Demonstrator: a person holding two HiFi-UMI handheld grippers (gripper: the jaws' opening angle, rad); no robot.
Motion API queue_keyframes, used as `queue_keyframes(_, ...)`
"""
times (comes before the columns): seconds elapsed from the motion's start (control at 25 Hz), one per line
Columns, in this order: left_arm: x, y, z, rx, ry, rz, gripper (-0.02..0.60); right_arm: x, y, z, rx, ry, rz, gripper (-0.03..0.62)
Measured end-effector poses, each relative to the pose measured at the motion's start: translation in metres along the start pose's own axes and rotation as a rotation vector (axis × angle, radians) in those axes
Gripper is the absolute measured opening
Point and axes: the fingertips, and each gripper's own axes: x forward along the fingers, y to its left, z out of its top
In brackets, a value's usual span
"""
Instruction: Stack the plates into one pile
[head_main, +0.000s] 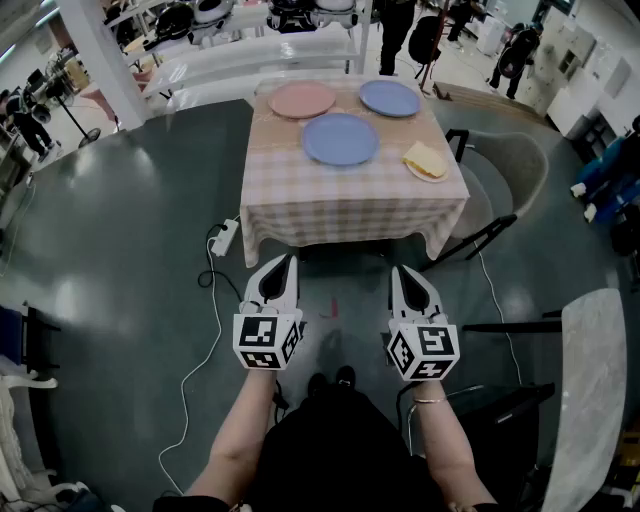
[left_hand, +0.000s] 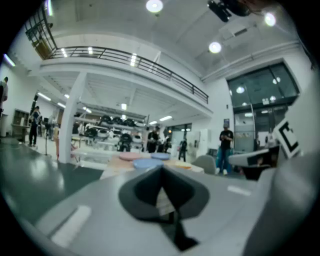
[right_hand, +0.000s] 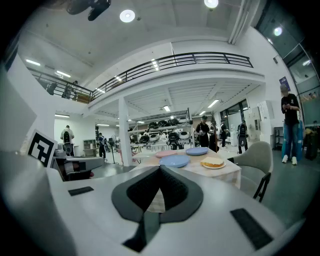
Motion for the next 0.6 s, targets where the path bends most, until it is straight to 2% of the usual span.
queue_keyframes(0.36, 0.016, -0.016, -0.001, -0.015, 0.022, 0.008, 0.006, 0.002, -0.029, 0.005, 0.027, -0.012, -0.022, 0.005)
queue_keyframes(0.6, 0.033, -0.024, 0.005, -0.019, 0.010, 0.042, 0.006, 0.009, -0.048, 0.015, 0.026, -0.034, 0.007, 0.005)
